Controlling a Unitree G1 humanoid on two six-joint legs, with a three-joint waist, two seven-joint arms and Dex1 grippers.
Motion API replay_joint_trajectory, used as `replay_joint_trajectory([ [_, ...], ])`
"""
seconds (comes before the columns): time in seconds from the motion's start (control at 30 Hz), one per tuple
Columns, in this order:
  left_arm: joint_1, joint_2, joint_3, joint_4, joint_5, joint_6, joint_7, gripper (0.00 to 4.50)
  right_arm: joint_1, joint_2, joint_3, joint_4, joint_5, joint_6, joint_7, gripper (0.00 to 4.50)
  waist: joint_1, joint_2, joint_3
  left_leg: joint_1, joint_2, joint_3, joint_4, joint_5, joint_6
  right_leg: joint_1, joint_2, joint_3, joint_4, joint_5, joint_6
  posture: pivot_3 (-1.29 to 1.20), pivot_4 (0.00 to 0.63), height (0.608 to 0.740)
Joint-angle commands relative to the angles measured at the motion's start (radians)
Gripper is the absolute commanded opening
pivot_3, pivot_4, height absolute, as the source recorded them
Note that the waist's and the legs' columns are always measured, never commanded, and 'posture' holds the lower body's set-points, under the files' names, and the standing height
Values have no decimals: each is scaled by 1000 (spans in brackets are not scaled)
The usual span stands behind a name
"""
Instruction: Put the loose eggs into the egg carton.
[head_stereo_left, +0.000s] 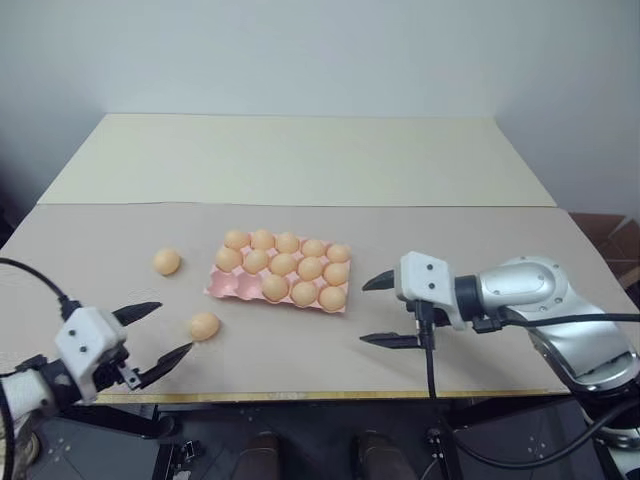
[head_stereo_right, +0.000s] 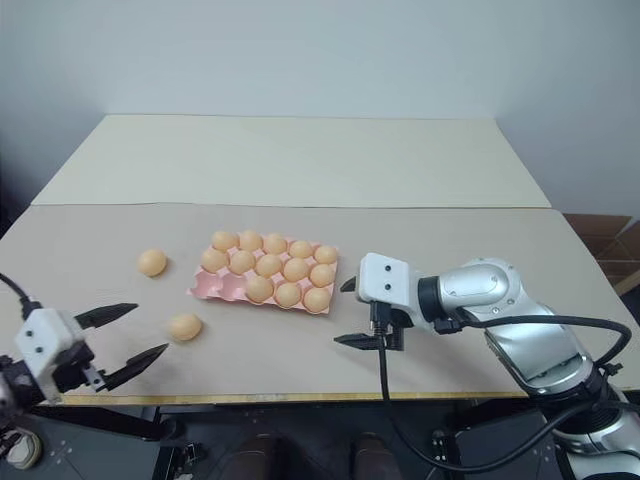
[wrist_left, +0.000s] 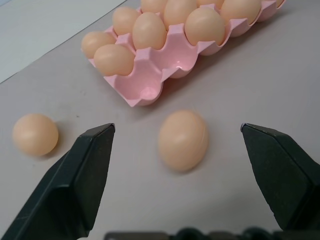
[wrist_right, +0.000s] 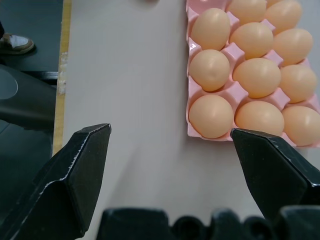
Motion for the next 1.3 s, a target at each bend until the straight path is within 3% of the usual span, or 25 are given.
replay_joint_trajectory([
  [0.03, -14, 16, -55, 15, 41, -24, 21, 4374, 2, -3, -33, -57, 30, 27, -22, 4463, -2, 0, 0, 0, 0, 0, 0, 0, 0, 0, 0, 0, 0, 0, 0, 0, 150, 740],
  [0.33, -79, -3, -171, 130, 143, -84, 106, 4374, 24, -11, -43, -118, 69, 84, -61, 4463, 0, 0, 0, 0, 0, 0, 0, 0, 0, 0, 0, 0, 1, 0, 0, 0, 150, 740],
  [0.63, -192, -44, -264, 218, 125, -80, 125, 4374, 11, -11, -35, -119, 80, 116, -101, 4463, 0, 0, 0, 0, -1, -1, 0, 0, 0, 0, -1, 0, 1, 0, 0, 0, 150, 740],
  [0.73, -203, -46, -276, 232, 113, -65, 118, 3800, 13, -10, -32, -123, 80, 124, -116, 4500, -1, 0, 0, 0, 0, -1, 0, 0, 0, 0, 0, 0, 1, 0, 0, 0, 150, 740],
  [0.93, -208, -37, -298, 245, 127, -74, 115, 1974, 15, -6, -27, -127, 84, 130, -138, 4500, 0, 0, 0, 0, 0, -1, 0, 0, 0, 0, 0, 0, 1, 0, 0, 0, 150, 740],
  [1.13, -186, -2, -269, 175, 50, -53, 46, 1853, 15, 1, -20, -126, 79, 126, -158, 4500, 0, 0, 0, 0, 0, -1, 0, 0, 0, -1, 0, 0, 2, 0, 0, 0, 150, 740],
  [1.3, -208, -10, -225, 102, -97, -39, 5, 1853, 18, 5, -23, -127, 79, 128, -177, 4500, -1, 0, 0, 0, 0, -3, 0, 0, 0, -1, 0, 0, 2, 0, 0, 0, 150, 740],
])
